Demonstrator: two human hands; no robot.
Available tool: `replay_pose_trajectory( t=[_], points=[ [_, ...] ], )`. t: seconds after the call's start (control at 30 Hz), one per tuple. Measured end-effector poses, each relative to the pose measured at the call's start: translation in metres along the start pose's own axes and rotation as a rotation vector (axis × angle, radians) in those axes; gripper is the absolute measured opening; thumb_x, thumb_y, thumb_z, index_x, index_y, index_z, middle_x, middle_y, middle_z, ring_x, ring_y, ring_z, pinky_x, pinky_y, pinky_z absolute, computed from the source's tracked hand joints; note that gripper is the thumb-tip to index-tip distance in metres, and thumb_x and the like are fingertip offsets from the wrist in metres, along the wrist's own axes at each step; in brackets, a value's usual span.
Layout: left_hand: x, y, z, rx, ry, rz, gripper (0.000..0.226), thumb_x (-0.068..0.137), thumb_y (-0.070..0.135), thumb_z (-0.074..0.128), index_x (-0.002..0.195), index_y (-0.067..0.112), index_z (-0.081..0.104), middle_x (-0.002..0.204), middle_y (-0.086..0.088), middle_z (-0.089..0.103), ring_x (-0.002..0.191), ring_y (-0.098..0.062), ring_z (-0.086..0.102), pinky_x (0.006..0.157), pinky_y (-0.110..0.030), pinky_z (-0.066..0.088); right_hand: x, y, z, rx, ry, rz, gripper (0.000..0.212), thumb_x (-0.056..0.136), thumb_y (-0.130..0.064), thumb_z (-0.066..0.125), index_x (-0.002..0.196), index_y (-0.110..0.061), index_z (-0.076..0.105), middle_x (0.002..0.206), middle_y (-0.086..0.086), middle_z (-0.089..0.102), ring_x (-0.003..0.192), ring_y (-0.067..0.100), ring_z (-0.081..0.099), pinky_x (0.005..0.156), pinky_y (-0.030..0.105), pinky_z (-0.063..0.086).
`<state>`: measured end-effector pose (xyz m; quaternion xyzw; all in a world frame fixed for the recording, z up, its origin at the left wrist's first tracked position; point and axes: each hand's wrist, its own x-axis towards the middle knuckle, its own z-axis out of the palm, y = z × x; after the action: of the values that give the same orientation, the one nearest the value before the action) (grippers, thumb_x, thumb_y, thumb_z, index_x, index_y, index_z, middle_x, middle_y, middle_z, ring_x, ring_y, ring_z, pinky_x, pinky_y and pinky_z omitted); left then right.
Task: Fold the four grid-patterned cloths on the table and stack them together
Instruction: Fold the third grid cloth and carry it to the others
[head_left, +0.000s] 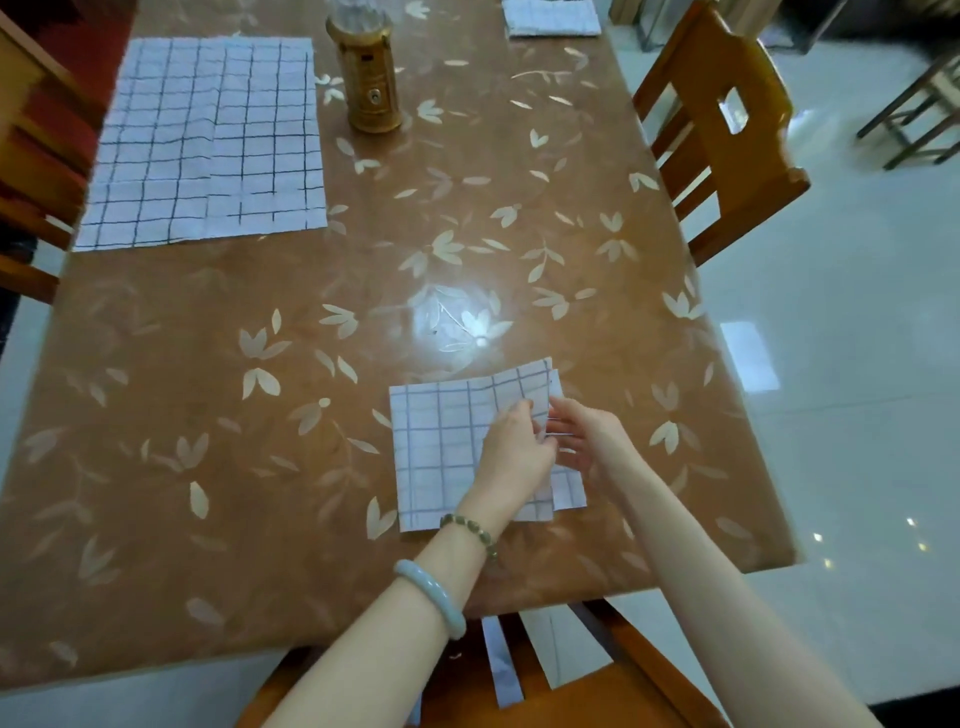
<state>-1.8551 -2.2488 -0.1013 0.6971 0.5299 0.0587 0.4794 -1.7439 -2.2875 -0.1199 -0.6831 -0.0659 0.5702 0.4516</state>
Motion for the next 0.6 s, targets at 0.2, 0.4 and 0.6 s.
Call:
replay_pose_trajectory(
  t=[0.2, 0.4, 0.6],
  points=[
    [-0.006, -0.03, -0.013, -0.094, -0.095, 0.088, 0.054, 0.093, 0.032, 0.058, 0.141, 0.014, 0.042, 0.131, 0.0, 0.05, 0.119, -0.012, 0.049, 0.101, -0.025, 0.04, 0.013, 0.014, -0.003, -0.264, 0.173, -0.099, 0.025, 0.077, -0.028, 0.07, 0.078, -0.003, 0.071, 0.069, 0.004, 0.065, 0.067, 0.019, 0.061, 0.062, 0.034, 0.049],
    [-0.007, -0.104, -0.06, 0.373, 0.216, 0.163, 0.052, 0.099, 0.026, 0.045, 0.146, 0.007, 0.033, 0.153, -0.006, 0.033, 0.143, -0.018, 0.024, 0.115, -0.027, 0.011, 0.018, 0.013, -0.006, -0.431, 0.273, -0.165, 0.014, 0.08, -0.016, 0.06, 0.072, -0.023, 0.07, 0.08, -0.007, 0.071, 0.083, 0.014, 0.064, 0.075, 0.038, 0.052],
    [0.001, -0.138, -0.059, 0.75, 0.146, 0.151, 0.079, 0.091, 0.059, 0.004, 0.152, 0.008, 0.002, 0.159, -0.005, -0.005, 0.147, -0.018, -0.005, 0.119, -0.037, -0.004, 0.024, 0.01, 0.0, -0.501, 0.349, -0.221, 0.01, 0.08, -0.017, 0.064, 0.089, -0.017, 0.068, 0.082, -0.009, 0.064, 0.082, 0.012, 0.059, 0.074, 0.031, 0.048]
  ],
)
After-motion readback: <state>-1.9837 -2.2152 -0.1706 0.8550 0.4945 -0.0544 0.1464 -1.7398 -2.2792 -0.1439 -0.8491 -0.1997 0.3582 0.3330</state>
